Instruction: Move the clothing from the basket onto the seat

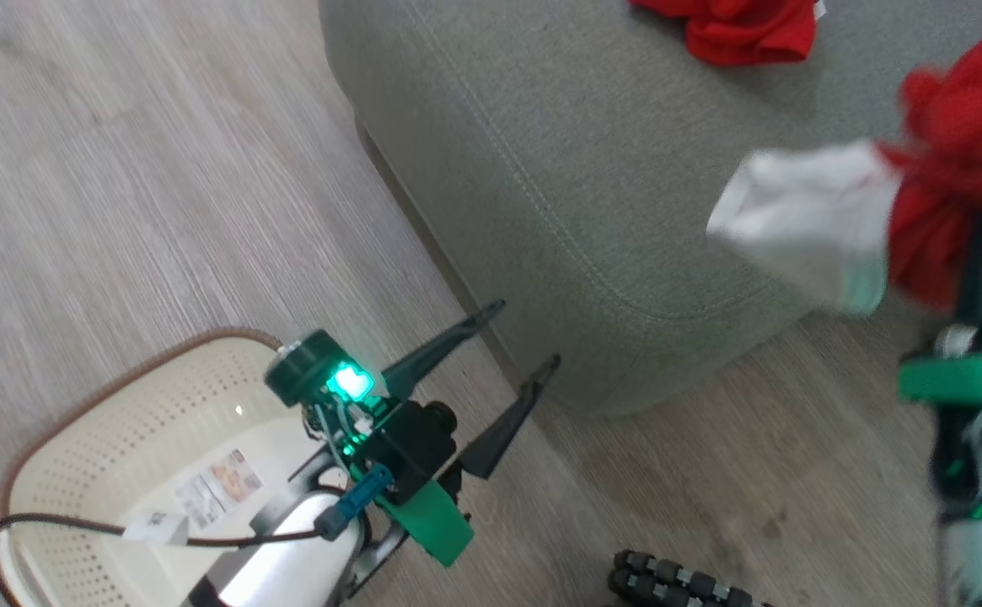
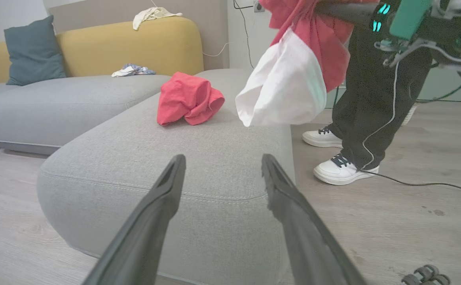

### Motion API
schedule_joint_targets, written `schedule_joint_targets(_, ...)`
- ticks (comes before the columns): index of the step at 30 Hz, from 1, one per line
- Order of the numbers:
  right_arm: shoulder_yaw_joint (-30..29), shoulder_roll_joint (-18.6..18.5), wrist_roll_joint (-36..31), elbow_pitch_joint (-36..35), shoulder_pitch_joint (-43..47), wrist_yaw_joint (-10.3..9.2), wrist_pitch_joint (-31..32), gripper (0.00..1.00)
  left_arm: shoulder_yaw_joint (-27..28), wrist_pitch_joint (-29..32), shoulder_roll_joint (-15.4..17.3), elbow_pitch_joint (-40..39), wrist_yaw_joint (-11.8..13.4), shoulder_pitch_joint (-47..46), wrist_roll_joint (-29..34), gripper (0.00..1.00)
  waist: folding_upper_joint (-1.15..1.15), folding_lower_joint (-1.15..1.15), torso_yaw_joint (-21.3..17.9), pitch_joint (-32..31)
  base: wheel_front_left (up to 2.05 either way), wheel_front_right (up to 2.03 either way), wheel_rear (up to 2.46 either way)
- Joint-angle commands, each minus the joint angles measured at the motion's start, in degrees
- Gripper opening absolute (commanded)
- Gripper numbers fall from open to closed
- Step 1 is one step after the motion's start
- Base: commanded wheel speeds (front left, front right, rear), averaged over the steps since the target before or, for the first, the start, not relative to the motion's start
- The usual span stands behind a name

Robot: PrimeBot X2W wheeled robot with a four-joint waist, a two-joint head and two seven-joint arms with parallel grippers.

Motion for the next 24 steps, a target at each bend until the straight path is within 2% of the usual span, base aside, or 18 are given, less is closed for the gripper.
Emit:
schedule_joint_targets(1, 0.24, -2.26, 0.37, -2.12, -3.89, -0.01, -0.38, 0.0, 2.37, -0.28, 0.06, -2.51, 0.55, -2.42, 0.56, 1.0, 0.0, 0.0, 0.02, 1.11, 0.0, 0.0, 0.0)
schedule_joint_targets(8, -2.37, -6.68, 1.85, 2.1, -16.61, -0.01, -0.38, 0.0, 2.59, -0.28, 2.93, -4.21, 0.84, -3.02, 2.77, 1.0, 0.0, 0.0, 0.28, 6.96, 0.0, 0.0, 0.0)
schedule_joint_targets(11, -5.3, -8.19, 5.51, 5.0, -22.86, -0.01, -0.38, 0.0, 1.63, -0.28, 4.48, -4.43, 0.64, -3.84, 3.18, 1.0, 0.0, 0.0, 1.24, 10.02, 0.0, 0.0, 0.0)
schedule_joint_targets(18, -9.17, -16.27, 7.84, 13.69, -35.11, -0.01, -0.38, 0.0, 0.99, -0.28, 7.65, -5.18, 0.39, -6.45, 3.02, 1.0, 0.0, 0.0, 4.23, 17.32, 0.0, 0.0, 0.0)
schedule_joint_targets(24, -9.04, -20.23, 7.66, 21.11, -44.37, -0.01, -0.38, 0.0, -0.52, -0.28, 9.84, -5.68, 0.22, -8.48, 3.26, 1.0, 0.0, 0.0, 6.55, 22.07, 0.0, 0.0, 0.0)
